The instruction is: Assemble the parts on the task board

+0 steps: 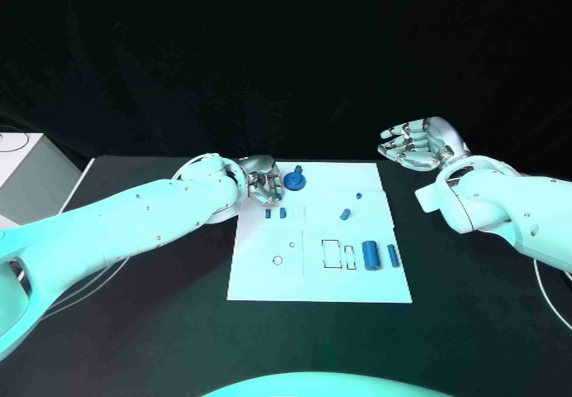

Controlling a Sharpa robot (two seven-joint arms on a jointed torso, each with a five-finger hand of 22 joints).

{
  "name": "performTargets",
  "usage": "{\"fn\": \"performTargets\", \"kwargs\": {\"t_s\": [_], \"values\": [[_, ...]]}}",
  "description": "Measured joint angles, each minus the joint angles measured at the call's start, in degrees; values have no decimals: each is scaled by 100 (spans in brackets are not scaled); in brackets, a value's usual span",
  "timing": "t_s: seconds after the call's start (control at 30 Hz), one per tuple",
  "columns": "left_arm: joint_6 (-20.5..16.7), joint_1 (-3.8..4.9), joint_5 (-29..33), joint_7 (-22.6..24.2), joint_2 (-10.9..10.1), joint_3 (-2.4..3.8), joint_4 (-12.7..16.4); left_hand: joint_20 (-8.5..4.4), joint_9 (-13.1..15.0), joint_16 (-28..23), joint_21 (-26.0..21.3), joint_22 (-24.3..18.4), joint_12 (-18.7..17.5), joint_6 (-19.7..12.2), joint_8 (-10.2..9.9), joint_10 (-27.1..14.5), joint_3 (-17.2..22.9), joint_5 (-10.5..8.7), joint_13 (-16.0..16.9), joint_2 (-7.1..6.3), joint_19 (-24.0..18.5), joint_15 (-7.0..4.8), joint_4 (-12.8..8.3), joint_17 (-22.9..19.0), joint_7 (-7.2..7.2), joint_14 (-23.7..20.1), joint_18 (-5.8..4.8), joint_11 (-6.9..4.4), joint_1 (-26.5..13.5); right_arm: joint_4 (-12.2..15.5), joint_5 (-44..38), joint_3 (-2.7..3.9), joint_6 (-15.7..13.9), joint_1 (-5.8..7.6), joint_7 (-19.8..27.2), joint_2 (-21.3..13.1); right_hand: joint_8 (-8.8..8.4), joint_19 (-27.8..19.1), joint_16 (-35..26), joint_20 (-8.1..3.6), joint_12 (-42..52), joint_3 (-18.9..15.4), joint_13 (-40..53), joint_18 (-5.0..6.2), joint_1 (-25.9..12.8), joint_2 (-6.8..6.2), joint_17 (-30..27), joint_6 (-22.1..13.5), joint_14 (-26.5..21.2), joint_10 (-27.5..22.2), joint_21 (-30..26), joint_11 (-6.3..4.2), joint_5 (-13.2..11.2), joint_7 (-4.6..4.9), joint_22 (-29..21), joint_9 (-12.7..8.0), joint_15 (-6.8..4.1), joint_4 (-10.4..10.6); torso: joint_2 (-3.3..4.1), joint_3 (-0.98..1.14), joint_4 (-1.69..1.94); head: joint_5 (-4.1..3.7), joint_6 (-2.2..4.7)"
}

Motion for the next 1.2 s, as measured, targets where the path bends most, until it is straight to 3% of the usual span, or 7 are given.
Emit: {"fn": "performTargets", "kwargs": {"t_s": [0.83, 1.2], "values": [[34, 2, 0, -36, 47, -9, -53, -2, 0, 0, -3, -11, -23, 34, -13, 20, 1, -1, -6, 16, -42, 0, -33, -31, -9, 0, 0, -20, -31, 6, 0, 0, 0, 0, 1, -4, 0, 0, 0, 0, 0, -2, 0, 0, 0, 0, 1, 0, 0, 0, 0, 0, 0, 0, 1, 0, 0, 1, -4, 0, 4, -25, -19], [32, 19, 5, -20, 52, -63, -57, -1, -1, 0, -22, -19, -38, 30, -14, 20, 1, -1, -11, 16, -42, 0, -33, -44, -11, 0, 1, -20, -31, 13, 0, 0, 0, 0, 1, -6, 0, 0, 0, 0, 0, -2, 0, 0, 0, 0, 1, 0, 0, 0, 0, 0, 0, 0, 1, 0, 0, 2, -7, -1, 7, -29, -25]]}}
